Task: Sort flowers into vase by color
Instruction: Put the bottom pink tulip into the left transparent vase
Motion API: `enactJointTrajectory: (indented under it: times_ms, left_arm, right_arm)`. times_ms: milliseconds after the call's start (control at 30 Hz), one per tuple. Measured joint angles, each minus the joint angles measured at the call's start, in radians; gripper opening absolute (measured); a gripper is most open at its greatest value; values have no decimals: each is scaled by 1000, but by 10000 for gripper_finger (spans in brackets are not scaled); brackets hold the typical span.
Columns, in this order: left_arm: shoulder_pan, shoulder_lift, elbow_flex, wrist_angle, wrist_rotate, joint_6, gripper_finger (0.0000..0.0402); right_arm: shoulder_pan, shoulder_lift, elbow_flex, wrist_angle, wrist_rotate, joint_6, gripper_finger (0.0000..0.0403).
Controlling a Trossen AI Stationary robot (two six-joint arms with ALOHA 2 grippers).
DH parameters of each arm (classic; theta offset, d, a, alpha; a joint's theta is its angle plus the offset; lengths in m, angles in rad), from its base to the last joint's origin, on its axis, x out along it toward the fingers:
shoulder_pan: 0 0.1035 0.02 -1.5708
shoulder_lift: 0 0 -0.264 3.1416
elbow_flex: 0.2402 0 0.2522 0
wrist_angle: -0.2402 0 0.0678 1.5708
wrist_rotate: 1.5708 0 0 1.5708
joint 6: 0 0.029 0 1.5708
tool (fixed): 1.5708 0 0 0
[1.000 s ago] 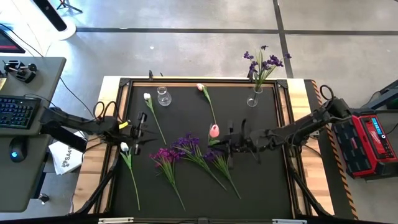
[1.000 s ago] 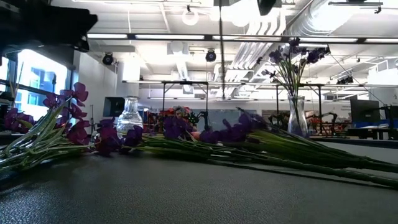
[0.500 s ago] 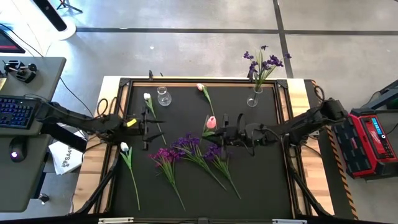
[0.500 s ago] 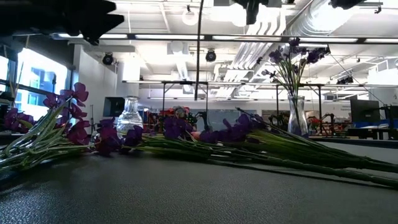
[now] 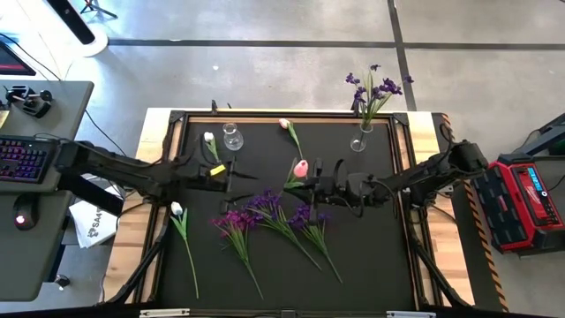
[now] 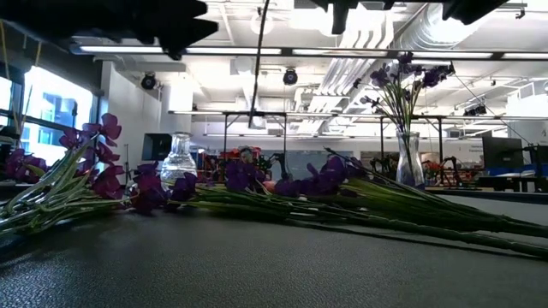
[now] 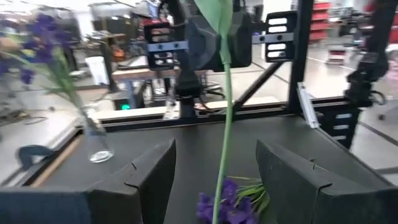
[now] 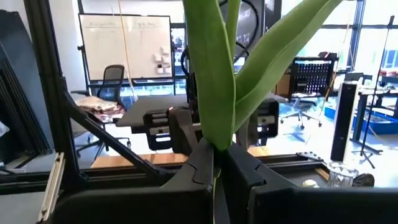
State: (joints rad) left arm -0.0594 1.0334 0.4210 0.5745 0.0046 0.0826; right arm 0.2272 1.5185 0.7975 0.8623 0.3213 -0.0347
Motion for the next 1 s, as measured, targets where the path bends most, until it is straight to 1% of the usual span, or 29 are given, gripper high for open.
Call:
enactJointTrajectory:
  times_ms: [267, 367, 500, 633, 767, 1000]
  left_arm:
    - [62, 170, 124, -1, 140, 14, 212]
    - [80, 235, 177, -2, 172, 16, 212]
    - [105, 305, 243, -7, 250, 16, 212]
    - [124, 353, 294, -11, 327, 5, 212]
    - [137, 381, 333, -13, 371, 0, 212]
    - [145, 381, 385, -102, 376, 1, 212]
  right_arm:
    - [0, 0, 0, 21, 0, -19, 0]
    - [0, 0, 0, 18, 0, -19, 0]
    - [0, 0, 0, 16, 0, -19, 0]
    - [0, 0, 0, 1, 0, -15, 0]
    - [0, 0, 0, -12, 12, -16, 0]
    - [0, 0, 0, -33, 15, -16, 0]
